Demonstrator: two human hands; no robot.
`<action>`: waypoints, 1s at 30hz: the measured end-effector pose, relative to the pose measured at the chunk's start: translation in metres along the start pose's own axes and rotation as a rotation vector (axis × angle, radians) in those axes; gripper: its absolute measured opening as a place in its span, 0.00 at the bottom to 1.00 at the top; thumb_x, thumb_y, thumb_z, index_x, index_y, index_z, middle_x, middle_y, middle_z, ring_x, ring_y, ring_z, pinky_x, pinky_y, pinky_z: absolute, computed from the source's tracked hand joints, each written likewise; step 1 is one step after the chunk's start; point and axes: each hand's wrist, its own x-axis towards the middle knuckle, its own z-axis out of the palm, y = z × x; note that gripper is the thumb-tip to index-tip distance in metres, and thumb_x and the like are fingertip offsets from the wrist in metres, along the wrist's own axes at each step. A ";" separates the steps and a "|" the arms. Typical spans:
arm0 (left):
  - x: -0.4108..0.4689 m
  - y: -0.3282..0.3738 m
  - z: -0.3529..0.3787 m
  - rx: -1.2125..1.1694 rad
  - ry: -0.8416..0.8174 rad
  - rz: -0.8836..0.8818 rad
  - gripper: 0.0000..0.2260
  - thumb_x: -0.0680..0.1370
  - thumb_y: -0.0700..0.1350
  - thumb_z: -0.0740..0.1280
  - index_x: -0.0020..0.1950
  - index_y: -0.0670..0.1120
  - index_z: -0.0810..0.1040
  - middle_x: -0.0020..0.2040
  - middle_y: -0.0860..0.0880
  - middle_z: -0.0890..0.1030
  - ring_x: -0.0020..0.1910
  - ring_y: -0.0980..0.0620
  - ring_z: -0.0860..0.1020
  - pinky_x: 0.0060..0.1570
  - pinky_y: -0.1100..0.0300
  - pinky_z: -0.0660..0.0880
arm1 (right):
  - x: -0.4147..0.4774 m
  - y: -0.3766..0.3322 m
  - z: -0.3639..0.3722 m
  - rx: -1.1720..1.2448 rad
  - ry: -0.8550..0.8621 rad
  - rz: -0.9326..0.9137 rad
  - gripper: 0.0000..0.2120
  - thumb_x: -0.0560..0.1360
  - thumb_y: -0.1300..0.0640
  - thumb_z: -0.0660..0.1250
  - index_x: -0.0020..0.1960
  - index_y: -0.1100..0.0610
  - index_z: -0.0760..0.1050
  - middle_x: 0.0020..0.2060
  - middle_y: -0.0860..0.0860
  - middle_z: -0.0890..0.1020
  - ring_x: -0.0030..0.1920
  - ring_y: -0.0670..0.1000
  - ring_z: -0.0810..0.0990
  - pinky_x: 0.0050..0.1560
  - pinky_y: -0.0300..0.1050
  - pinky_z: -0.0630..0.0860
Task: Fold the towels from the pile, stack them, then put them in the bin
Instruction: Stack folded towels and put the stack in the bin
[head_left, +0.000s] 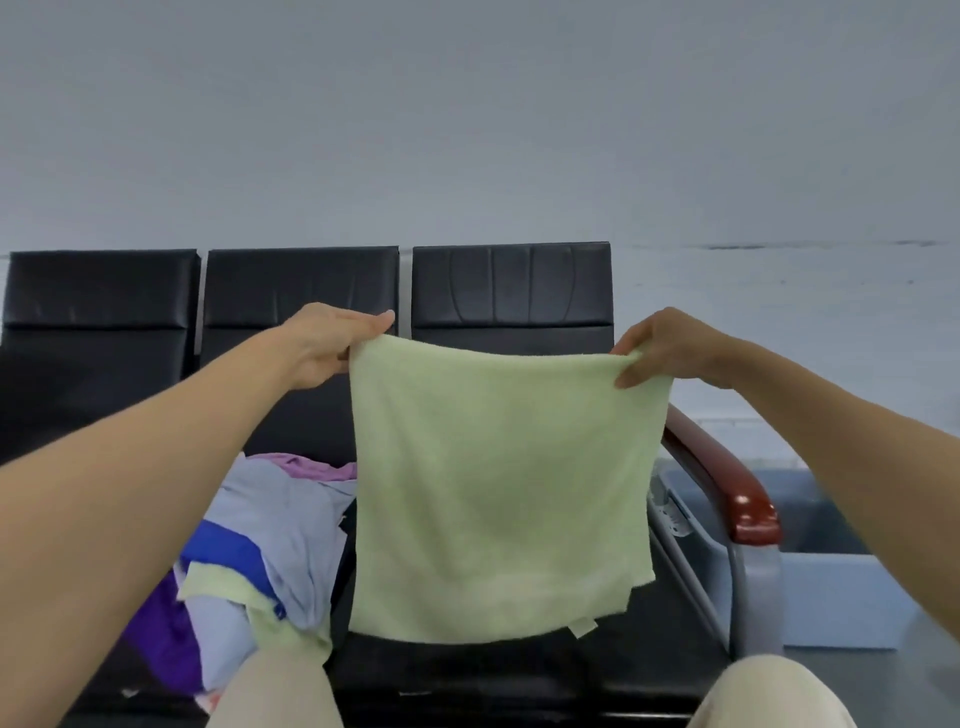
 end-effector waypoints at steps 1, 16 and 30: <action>-0.003 0.000 -0.001 0.038 -0.067 0.009 0.12 0.72 0.42 0.74 0.54 0.42 0.81 0.52 0.45 0.83 0.53 0.49 0.80 0.50 0.57 0.76 | 0.002 0.001 0.001 -0.132 0.033 -0.007 0.10 0.67 0.60 0.77 0.48 0.56 0.83 0.47 0.51 0.81 0.51 0.53 0.77 0.49 0.41 0.71; 0.008 -0.011 0.026 0.569 0.292 0.411 0.12 0.74 0.43 0.73 0.54 0.38 0.83 0.52 0.43 0.82 0.49 0.50 0.74 0.51 0.58 0.70 | 0.019 0.013 0.013 -0.511 0.405 -0.025 0.05 0.76 0.54 0.70 0.48 0.54 0.81 0.48 0.53 0.80 0.47 0.54 0.73 0.53 0.48 0.65; 0.010 -0.024 0.014 1.000 0.231 0.553 0.12 0.77 0.31 0.63 0.55 0.40 0.81 0.52 0.40 0.81 0.50 0.40 0.79 0.49 0.50 0.76 | 0.021 0.027 0.035 -0.507 0.418 -0.065 0.10 0.77 0.64 0.60 0.51 0.60 0.79 0.48 0.59 0.80 0.45 0.62 0.77 0.41 0.47 0.71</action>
